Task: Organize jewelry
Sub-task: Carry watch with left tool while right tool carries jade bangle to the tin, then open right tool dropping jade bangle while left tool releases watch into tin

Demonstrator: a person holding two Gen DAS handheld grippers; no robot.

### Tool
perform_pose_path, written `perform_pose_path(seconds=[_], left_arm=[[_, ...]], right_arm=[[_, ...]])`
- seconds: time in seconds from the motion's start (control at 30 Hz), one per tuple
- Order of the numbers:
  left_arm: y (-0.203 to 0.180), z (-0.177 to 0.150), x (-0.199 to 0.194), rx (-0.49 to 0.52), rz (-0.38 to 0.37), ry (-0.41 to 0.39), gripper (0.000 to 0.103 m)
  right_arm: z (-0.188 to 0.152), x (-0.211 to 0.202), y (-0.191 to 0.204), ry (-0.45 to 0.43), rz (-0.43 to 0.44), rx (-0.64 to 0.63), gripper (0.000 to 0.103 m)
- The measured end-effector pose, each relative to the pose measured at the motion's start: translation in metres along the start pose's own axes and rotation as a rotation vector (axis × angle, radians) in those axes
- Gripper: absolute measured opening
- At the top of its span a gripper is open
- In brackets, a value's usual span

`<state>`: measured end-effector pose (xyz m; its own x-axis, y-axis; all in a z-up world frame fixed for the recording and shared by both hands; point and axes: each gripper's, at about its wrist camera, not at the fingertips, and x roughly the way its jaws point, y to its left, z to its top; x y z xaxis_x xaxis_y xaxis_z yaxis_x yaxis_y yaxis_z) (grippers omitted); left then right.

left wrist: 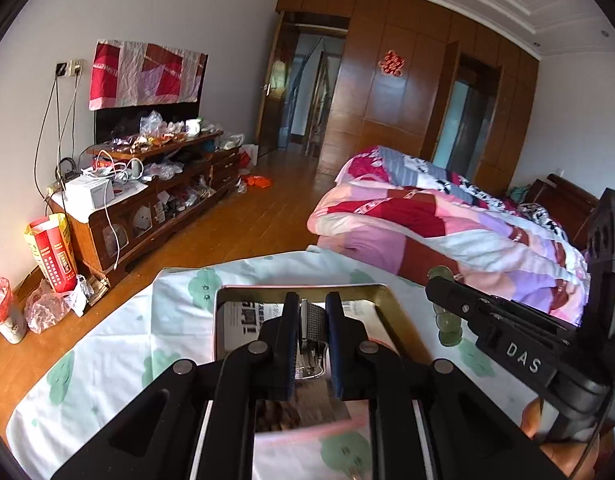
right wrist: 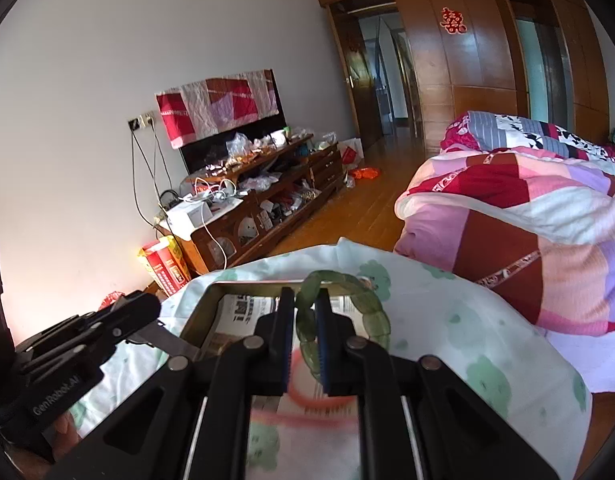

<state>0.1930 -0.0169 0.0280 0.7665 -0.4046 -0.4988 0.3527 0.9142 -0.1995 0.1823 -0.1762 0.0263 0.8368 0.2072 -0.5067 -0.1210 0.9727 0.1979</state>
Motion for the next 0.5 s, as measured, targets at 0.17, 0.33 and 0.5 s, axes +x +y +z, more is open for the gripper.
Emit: perform_pose_path(seconds=[0.17,0.33,0.5], left_arm=[[0.005,0.001,0.035,0.005,0.041,0.067,0.012],[0.010,-0.001,0.062,-0.003,0.074,0.123,0.012],[0.012,-0.004,0.074,-0.009,0.116,0.161,0.013]], right_arm=[[0.003,0.037,-0.001,0.045,0.004,-0.014,0.014],[0.002,0.063,-0.005,0.084,0.001,-0.021,0.014],[-0.001,0.073,-0.009,0.105,0.013,-0.004,0.014]])
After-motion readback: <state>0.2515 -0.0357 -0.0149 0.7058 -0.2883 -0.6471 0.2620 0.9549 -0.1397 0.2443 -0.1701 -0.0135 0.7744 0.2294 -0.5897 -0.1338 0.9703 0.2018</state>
